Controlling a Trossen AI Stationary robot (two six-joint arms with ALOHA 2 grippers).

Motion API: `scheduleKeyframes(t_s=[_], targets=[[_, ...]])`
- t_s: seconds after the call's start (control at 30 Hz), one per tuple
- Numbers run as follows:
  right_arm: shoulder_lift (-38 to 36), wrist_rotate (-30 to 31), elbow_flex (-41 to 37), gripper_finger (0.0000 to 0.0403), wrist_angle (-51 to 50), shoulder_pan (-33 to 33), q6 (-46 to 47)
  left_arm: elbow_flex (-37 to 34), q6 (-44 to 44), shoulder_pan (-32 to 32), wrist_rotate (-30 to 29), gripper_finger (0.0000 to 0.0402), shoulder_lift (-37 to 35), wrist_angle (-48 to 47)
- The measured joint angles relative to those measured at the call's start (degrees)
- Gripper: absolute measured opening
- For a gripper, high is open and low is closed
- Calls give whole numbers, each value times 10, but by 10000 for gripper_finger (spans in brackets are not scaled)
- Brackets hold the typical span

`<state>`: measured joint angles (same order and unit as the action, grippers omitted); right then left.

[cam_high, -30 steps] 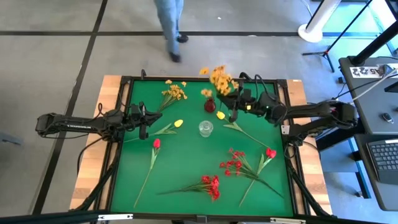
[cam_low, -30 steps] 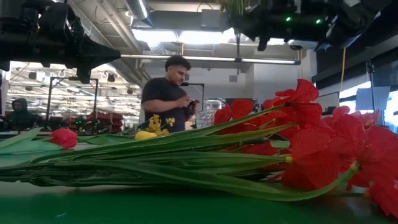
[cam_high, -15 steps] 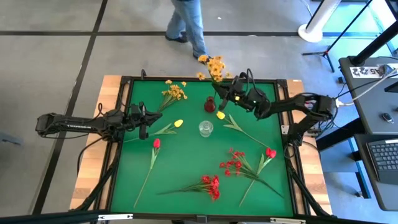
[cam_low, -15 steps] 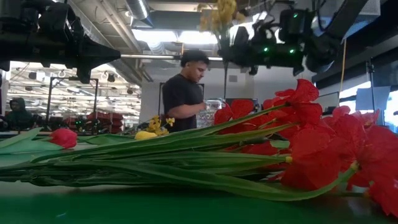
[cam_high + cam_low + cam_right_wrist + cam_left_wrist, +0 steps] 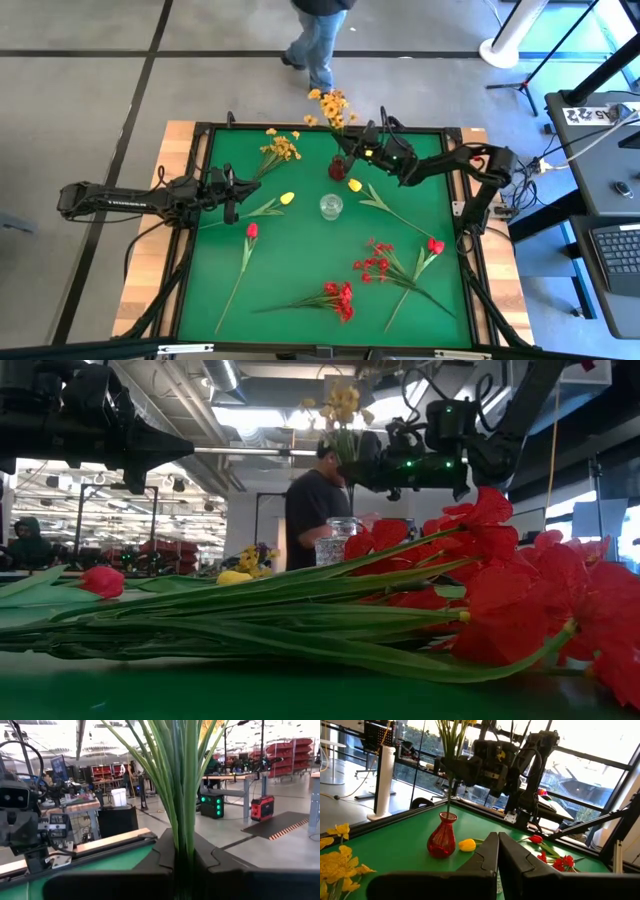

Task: Sort flowers into vase by color
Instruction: Put the yellow flowers into the red vase

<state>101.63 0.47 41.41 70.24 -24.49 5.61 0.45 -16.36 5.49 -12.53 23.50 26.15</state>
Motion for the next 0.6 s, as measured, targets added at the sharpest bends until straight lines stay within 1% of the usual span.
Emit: scheduleKeyframes(t_s=[0.07,0.33,0.6], targets=[[2,0,0,19,0,0,0,0,0,0,0,0,0,0],[3,0,0,54,-25,0,1,0,0,0,0,0,0,0],[3,0,0,55,-35,1,0,0,0,0,0,0,0,0]])
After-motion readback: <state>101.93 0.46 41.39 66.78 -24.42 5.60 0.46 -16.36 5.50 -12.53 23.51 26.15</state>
